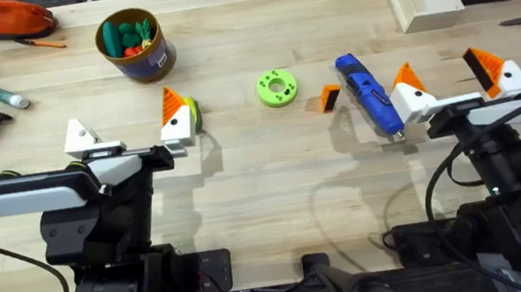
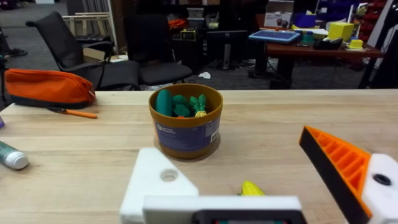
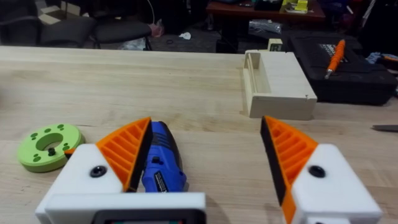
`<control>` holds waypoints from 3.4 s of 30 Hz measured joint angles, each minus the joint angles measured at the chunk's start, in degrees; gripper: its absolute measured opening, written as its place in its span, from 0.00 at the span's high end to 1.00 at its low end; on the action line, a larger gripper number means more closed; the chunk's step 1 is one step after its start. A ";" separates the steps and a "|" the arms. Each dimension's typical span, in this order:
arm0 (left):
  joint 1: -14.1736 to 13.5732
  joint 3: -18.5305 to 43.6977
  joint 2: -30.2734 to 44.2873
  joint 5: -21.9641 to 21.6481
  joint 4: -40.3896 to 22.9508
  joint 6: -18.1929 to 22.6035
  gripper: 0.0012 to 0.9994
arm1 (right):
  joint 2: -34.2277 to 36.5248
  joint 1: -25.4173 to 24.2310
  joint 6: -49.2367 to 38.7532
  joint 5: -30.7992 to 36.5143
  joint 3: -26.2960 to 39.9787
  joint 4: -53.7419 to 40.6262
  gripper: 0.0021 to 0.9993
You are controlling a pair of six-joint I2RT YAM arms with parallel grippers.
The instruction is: Pick up the gripper from the table and insert it into the empty holder that is missing its gripper. Then pick up a screw, insert it into the mounting hole, and use the screwdriver to tighten it. Finally, clean up the table by picking up the vegetable and placing it into the bucket.
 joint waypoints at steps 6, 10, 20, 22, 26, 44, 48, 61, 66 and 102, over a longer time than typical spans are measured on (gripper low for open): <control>0.00 0.00 0.00 0.00 0.07 0.00 0.01 | 0.00 0.00 0.00 -0.02 0.00 0.63 0.01; 0.00 0.25 -0.01 0.00 1.58 0.44 0.01 | 0.00 -0.07 -0.01 0.00 0.07 5.50 0.01; 0.00 26.81 10.07 -1.45 -15.71 4.83 0.01 | 7.36 -0.11 -0.95 3.28 26.61 -11.21 0.01; 0.00 32.12 14.70 -2.05 -19.65 5.00 0.01 | 11.80 -0.11 -1.28 3.83 33.11 -16.52 0.01; 0.00 41.19 23.86 -2.90 -28.25 5.03 0.01 | 21.97 -0.11 -2.05 4.59 44.62 -28.02 0.01; 0.00 70.40 66.38 -3.02 -61.61 1.90 0.01 | 62.35 -0.11 1.15 4.76 70.75 -64.87 0.01; 0.00 70.42 68.72 -2.69 -61.99 1.74 0.01 | 62.42 -0.11 1.33 4.79 70.79 -64.89 0.01; -0.42 71.14 85.80 4.18 -60.67 -6.78 0.06 | 62.42 -0.11 1.38 4.76 70.79 -65.59 0.01; -2.83 71.14 96.20 4.57 -54.99 -8.79 0.05 | 62.41 -0.11 1.38 4.76 70.79 -65.57 0.01; -7.39 73.16 107.89 7.59 -53.56 -10.19 0.99 | 62.41 -0.11 1.38 4.76 70.79 -65.57 0.01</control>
